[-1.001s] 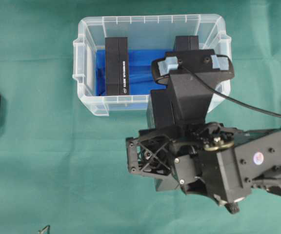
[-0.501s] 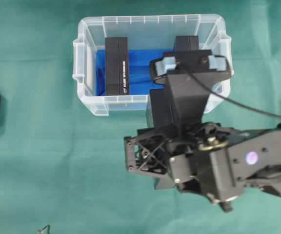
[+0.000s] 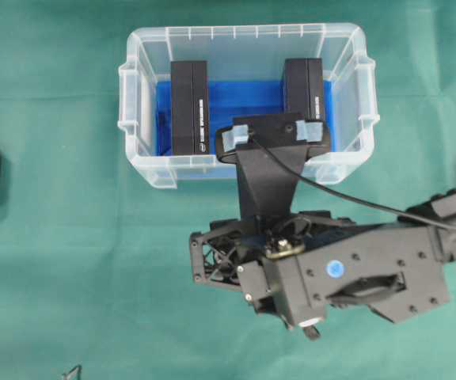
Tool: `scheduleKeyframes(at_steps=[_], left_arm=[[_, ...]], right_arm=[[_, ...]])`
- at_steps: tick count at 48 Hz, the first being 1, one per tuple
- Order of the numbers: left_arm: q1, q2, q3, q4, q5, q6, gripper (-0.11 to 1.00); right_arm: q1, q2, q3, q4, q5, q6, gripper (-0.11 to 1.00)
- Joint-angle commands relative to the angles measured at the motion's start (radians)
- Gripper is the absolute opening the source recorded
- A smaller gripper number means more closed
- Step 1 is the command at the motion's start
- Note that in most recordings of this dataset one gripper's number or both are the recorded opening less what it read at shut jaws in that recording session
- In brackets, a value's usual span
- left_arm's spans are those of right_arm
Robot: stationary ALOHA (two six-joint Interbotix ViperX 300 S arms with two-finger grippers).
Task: Take the box out of the case with the right arm.
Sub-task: 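Carry the held box toward the table in front of the case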
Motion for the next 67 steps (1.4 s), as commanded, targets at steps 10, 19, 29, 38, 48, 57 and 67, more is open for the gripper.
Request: scheduleKeyframes(at_steps=[10,19,29,38,48,57,67], left_arm=[[-0.005,0.009,-0.014,0.003,-0.003,-0.002,0.0],[-0.005,0.009,-0.014,0.003,-0.003,-0.002,0.0],[-0.005,0.009,-0.012,0.003,-0.003,-0.003,0.0],[-0.005,0.009,-0.014,0.003,-0.003,-0.002,0.0],[-0.005,0.009,-0.012,0.003,-0.003,-0.002,0.0],[-0.005,0.009,-0.012,0.003,-0.003,-0.002,0.0],[-0.005,0.009,-0.014,0.003,-0.003,-0.002,0.0]], right_arm=[[-0.009,-0.025,0.15,0.041,-0.187,0.041,0.65],[-0.012,-0.025,0.272,0.084,-0.341,0.069,0.65],[-0.014,-0.023,0.382,0.095,-0.483,0.089,0.65],[-0.02,-0.023,0.439,0.107,-0.54,0.092,0.65],[-0.025,-0.023,0.454,0.107,-0.552,0.092,0.65],[-0.025,-0.025,0.454,0.107,-0.568,0.092,0.65],[-0.025,-0.025,0.451,0.107,-0.56,0.094,0.65]])
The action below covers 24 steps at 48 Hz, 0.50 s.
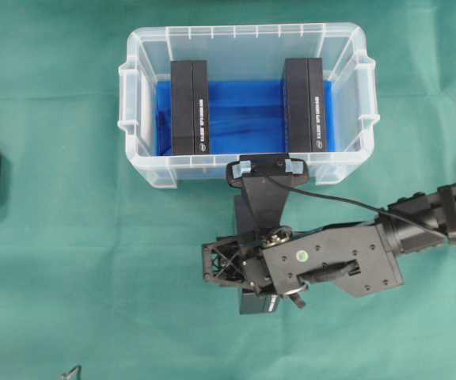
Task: Take the box out of the case with the right arm.
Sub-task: 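Carry the held box toward the table in front of the case, then lower the box onto the table and open the right gripper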
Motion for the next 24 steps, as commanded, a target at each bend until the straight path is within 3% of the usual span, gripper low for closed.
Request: scheduleKeyframes(at_steps=[1,9,24], left_arm=[[-0.005,0.009,-0.014,0.003,-0.003,-0.002,0.0],[-0.005,0.009,-0.014,0.003,-0.003,0.0,0.0],[-0.003,0.009,-0.014,0.003,-0.003,0.002,0.0]], right_arm=[[0.0,-0.023,-0.015,0.0,0.0,0.003,0.65],[0.0,-0.025,-0.021,-0.003,0.003,0.003,0.92],[-0.008,-0.044,-0.061,-0.005,0.061,0.003,0.91]])
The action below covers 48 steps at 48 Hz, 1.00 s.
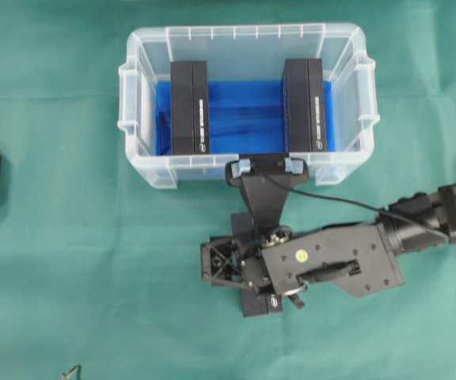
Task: Take the box out of the case with the right arm.
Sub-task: 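Lower the box onto the table and open the right gripper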
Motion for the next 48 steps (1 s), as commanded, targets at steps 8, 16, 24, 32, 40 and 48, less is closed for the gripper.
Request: scheduleKeyframes(at_steps=[8,16,24,32,40,48], left_arm=[[-0.005,0.009,-0.014,0.003,-0.003,-0.002,0.0],[-0.003,0.008,-0.014,0.003,-0.003,0.0,0.0],[-0.003,0.008,-0.014,0.003,-0.003,0.0,0.0],[-0.003,0.008,-0.014,0.003,-0.003,-0.002,0.0],[-0.003,0.009,-0.014,0.002,-0.003,-0.002,0.0],[-0.003,0.008,-0.014,0.003,-0.003,-0.002,0.0]], right_arm=[[-0.008,-0.071,-0.087,-0.032,0.101,-0.003,0.91],[-0.009,-0.1,-0.178,-0.052,0.209,-0.018,0.91],[-0.011,-0.115,-0.265,-0.054,0.331,-0.043,0.9],[-0.014,-0.114,-0.307,-0.054,0.376,-0.063,0.89],[-0.018,-0.114,-0.307,-0.054,0.37,-0.066,0.89],[-0.018,-0.114,-0.305,-0.054,0.371,-0.066,0.89]])
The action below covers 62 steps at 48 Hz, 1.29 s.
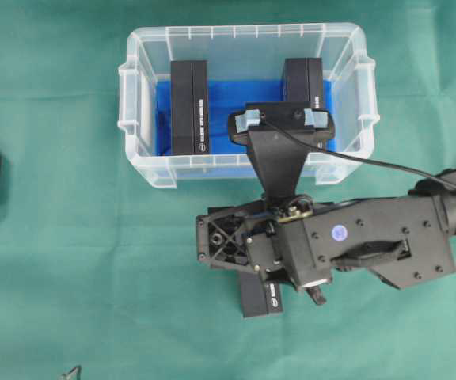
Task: Take the box out of the case with the right arm.
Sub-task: 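Lower the box onto the table and open the right gripper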
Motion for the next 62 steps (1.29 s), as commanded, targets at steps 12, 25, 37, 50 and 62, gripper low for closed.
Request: scheduleKeyframes(at_steps=[12,25,37,50,62], left_arm=[[-0.003,0.008,-0.014,0.003,-0.003,-0.003,0.0],[-0.003,0.008,-0.014,0.003,-0.003,-0.002,0.0],[-0.003,0.008,-0.014,0.003,-0.005,0.008,0.0],[-0.003,0.006,-0.017,0.003,-0.009,0.009,0.0],[-0.003,0.009,-0.015,0.003,-0.009,0.011,0.0]], right_arm=[[0.017,-0.074,0.037,0.015,0.043,-0.038,0.89],[0.025,-0.224,0.238,0.029,-0.012,-0.006,0.89],[0.055,-0.397,0.446,0.029,-0.018,0.032,0.89],[0.098,-0.574,0.632,0.031,-0.018,0.08,0.89],[0.117,-0.647,0.693,0.023,-0.017,0.083,0.89]])
